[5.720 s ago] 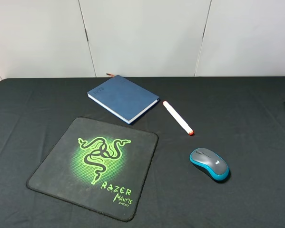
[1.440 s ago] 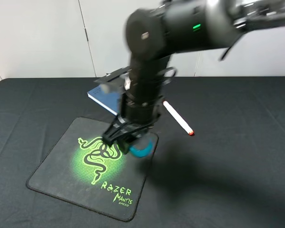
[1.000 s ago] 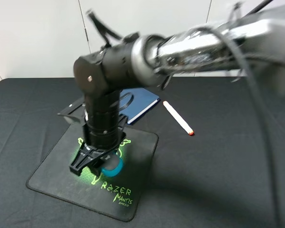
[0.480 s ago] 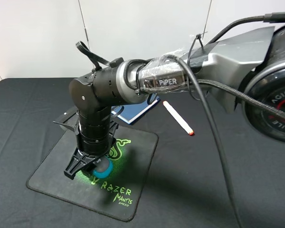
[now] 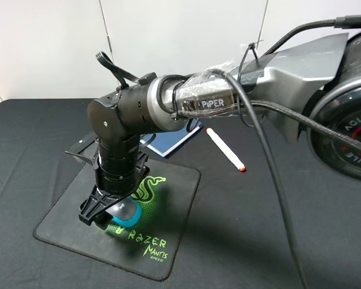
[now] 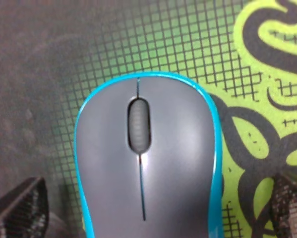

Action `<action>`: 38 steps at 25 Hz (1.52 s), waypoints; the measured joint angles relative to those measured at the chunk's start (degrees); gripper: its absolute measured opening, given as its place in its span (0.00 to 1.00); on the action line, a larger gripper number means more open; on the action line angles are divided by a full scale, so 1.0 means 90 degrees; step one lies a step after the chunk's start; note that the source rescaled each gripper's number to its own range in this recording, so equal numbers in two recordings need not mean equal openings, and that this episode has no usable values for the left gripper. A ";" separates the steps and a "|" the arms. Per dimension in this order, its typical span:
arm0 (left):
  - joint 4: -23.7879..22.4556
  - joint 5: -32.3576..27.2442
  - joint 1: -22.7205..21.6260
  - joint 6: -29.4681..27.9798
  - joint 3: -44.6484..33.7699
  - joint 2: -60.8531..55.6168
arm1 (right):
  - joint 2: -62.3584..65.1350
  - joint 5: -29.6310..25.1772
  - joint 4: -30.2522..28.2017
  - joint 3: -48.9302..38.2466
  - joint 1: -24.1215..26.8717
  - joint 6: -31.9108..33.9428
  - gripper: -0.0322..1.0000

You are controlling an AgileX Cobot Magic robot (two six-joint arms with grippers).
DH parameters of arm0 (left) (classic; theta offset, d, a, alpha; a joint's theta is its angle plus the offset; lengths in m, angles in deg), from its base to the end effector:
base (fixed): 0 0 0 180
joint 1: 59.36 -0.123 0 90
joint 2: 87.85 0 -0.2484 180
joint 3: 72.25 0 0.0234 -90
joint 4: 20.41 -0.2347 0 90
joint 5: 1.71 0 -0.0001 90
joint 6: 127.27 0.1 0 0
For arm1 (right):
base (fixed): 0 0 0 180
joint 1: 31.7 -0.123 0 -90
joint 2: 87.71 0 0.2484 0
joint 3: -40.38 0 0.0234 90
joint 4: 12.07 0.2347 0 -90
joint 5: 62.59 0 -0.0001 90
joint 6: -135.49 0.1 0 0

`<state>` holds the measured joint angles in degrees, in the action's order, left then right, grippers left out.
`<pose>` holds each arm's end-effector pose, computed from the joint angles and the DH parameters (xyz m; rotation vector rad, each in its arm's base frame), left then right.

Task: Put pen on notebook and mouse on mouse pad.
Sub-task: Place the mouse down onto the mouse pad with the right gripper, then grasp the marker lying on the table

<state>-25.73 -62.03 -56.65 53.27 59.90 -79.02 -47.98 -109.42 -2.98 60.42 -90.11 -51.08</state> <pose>0.0270 0.0068 0.2644 0.0543 2.0389 0.0874 0.2146 0.3709 0.0871 -1.4778 2.5853 0.3191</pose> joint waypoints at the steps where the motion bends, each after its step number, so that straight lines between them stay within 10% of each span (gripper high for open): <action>1: 0.0000 0.0000 0.0000 0.0000 0.0000 0.0000 | 0.0000 0.0006 -0.0006 0.0000 0.0000 0.0000 0.98; 19: 0.0000 0.0000 0.0000 0.0000 0.0000 0.0000 | 0.1003 -0.2408 -0.0543 0.0973 0.0972 0.0171 1.00; 38: 0.0006 0.0000 0.0000 0.0000 0.0000 0.0000 | 0.0891 -0.1906 -0.0725 0.0741 0.3146 0.0053 1.00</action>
<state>-25.68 -62.03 -56.65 53.27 59.90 -79.02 -39.97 -126.57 -9.50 67.08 -61.80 -50.60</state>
